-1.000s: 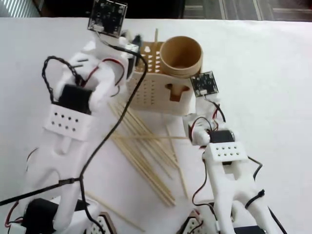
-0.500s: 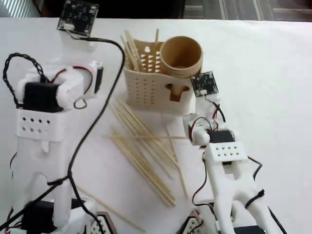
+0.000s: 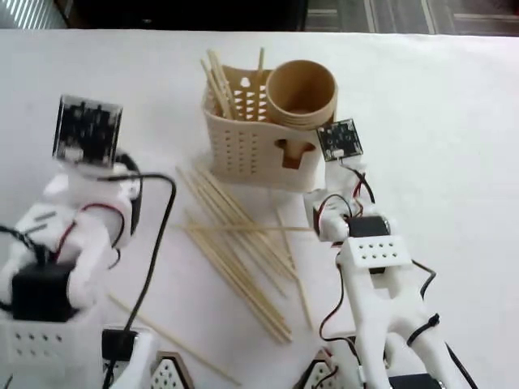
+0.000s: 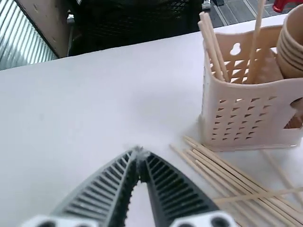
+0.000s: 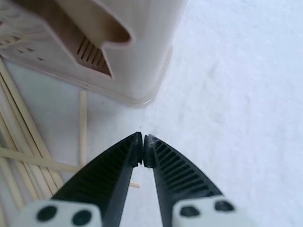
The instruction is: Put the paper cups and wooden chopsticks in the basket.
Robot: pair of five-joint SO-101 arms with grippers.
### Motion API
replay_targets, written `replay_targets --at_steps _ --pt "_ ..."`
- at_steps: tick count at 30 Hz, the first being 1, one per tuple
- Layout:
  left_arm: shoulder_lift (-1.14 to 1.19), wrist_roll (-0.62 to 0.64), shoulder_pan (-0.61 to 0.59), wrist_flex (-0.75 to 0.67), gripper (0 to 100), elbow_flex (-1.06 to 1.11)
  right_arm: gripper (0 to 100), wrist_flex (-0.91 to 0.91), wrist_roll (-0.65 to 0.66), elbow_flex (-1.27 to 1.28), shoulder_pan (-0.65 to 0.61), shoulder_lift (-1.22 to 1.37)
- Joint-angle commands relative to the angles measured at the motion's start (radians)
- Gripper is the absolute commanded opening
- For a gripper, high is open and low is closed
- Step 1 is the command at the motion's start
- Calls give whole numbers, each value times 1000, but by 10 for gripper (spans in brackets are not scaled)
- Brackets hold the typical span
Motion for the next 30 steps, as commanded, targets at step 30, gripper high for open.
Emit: replay_targets --at_steps 30 --pt "-743 78 -380 -296 23 905 102 429 138 -252 -670 127"
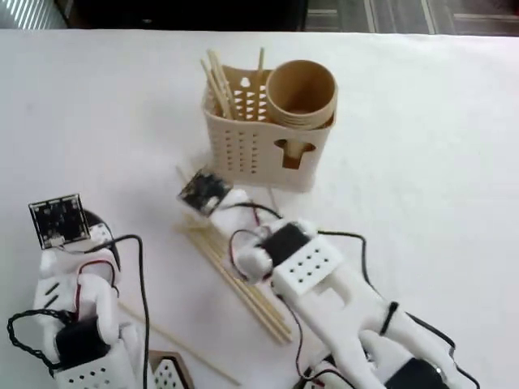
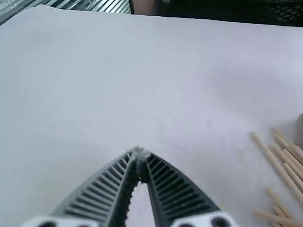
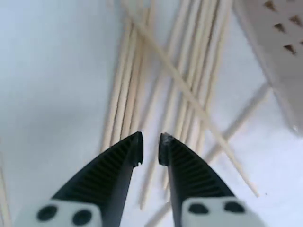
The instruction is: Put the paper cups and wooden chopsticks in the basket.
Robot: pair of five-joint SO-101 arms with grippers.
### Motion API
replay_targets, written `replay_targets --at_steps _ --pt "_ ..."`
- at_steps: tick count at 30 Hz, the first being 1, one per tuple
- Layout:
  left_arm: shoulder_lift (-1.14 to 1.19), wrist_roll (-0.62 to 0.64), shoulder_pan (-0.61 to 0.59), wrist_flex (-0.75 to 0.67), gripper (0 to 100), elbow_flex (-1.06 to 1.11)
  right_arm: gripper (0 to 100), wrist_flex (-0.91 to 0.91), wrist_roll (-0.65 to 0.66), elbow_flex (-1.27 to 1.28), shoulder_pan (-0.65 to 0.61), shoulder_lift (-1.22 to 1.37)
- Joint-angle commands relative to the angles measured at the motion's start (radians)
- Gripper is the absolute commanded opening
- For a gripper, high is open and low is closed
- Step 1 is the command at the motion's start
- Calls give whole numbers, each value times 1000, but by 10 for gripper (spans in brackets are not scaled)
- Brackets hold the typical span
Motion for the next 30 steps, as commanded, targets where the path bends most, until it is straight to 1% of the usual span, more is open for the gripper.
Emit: replay_targets --at_steps 1,5,9,13,18,23,30 --pt "-13 12 -7 -18 23 -3 103 7 8 -69 -81 94" --pt "-13 12 -7 -18 23 -3 104 7 8 -135 -162 245" --pt "-13 11 -7 -17 23 -3 104 2 6 -193 -182 367" --pt "-13 11 -7 -17 23 -3 104 -2 6 -235 -182 455" --pt "-13 11 -7 -17 23 -3 102 -54 6 -244 -162 526" --pt "-13 11 -7 -17 23 -3 102 -54 8 -255 -105 542" --pt "-13 11 -8 -17 23 -3 102 -50 12 -250 -85 544"
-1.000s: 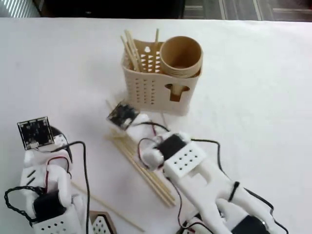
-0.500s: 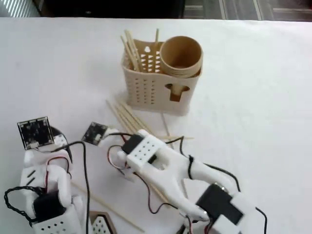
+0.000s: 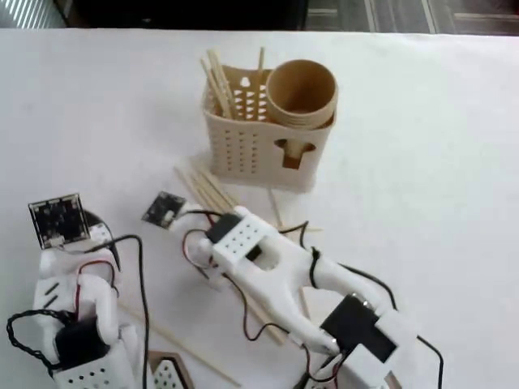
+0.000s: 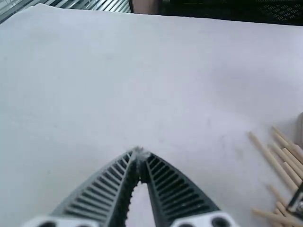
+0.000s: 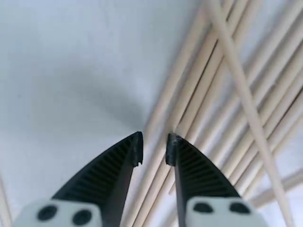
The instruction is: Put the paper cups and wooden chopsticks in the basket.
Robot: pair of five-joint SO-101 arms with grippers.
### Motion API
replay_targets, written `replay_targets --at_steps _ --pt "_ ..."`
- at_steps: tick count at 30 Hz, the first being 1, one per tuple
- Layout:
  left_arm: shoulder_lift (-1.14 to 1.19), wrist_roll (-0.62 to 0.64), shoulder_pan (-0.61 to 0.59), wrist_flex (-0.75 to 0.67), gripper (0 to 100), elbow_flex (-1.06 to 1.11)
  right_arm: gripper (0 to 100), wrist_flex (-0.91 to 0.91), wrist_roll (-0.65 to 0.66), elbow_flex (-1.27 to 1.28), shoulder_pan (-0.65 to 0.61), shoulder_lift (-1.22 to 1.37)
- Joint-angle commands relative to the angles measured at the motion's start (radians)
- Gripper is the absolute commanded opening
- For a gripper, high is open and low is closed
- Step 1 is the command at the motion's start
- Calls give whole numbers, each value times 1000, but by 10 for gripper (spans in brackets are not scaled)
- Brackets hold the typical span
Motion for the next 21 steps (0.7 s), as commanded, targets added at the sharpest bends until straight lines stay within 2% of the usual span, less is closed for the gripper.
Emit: replay_targets --at_steps 1,5,9,18,21 --pt "-13 11 -10 -17 23 -6 102 -13 12 -18 35 4" --pt "-13 9 -10 -17 23 -6 104 -12 14 -15 47 12" --pt "-13 9 -10 -17 23 -6 105 -10 14 -21 -4 71" --pt "-13 9 -10 -17 23 -6 101 117 11 -160 -44 213" --pt "-13 11 -10 -17 23 -6 55 134 14 -189 -45 239"
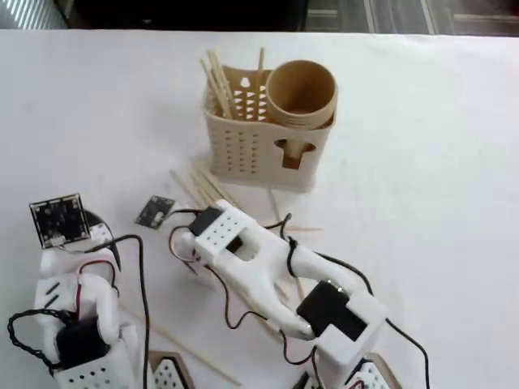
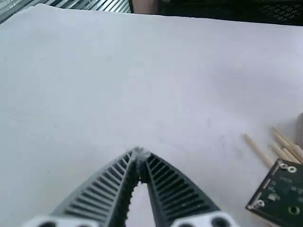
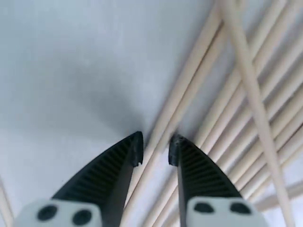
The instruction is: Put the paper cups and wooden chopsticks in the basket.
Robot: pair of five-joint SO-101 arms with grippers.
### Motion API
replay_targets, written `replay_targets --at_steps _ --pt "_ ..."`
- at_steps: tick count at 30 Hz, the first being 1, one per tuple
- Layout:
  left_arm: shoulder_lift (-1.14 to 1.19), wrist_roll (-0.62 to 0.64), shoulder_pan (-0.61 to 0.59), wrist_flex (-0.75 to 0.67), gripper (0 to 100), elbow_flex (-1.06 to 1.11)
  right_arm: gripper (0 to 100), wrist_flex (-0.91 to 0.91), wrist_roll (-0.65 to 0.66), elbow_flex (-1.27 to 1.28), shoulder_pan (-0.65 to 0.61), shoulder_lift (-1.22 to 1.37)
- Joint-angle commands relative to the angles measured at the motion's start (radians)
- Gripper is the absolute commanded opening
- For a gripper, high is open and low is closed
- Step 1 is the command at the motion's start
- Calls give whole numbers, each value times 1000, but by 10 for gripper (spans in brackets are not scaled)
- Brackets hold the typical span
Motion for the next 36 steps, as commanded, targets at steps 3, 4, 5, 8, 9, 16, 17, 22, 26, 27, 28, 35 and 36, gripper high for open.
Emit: replay_targets --at_steps 3,4,5,8,9,16,17,22,26,27,28,35,36 --pt "-15 11 -10 -17 23 -6 23 25 11 -34 -18 38" --pt "-15 11 -10 -17 23 -6 19 25 11 -32 -18 36" --pt "-15 11 -10 -17 23 -6 19 28 11 -31 -18 33" --pt "-15 11 -10 -17 23 -6 20 76 37 -32 -16 -7" --pt "-15 11 -10 -17 23 -6 20 93 49 -29 -16 -38" --pt "-15 11 -10 -17 23 -5 20 208 52 -26 -13 -298" --pt "-15 11 -10 -17 23 -5 20 222 52 -26 -12 -328" --pt "-16 11 -10 -23 23 8 20 274 52 -26 -12 -437" --pt "-16 9 -10 -25 23 9 26 228 51 35 -13 -444" --pt "-16 9 -12 -25 23 9 33 193 51 71 -18 -444" --pt "-16 11 -19 -25 23 9 51 156 51 106 -18 -444" --pt "-16 11 -45 -25 23 5 121 -74 51 296 -64 -444" --pt "-16 11 -45 -25 23 5 121 -102 51 313 -68 -444"
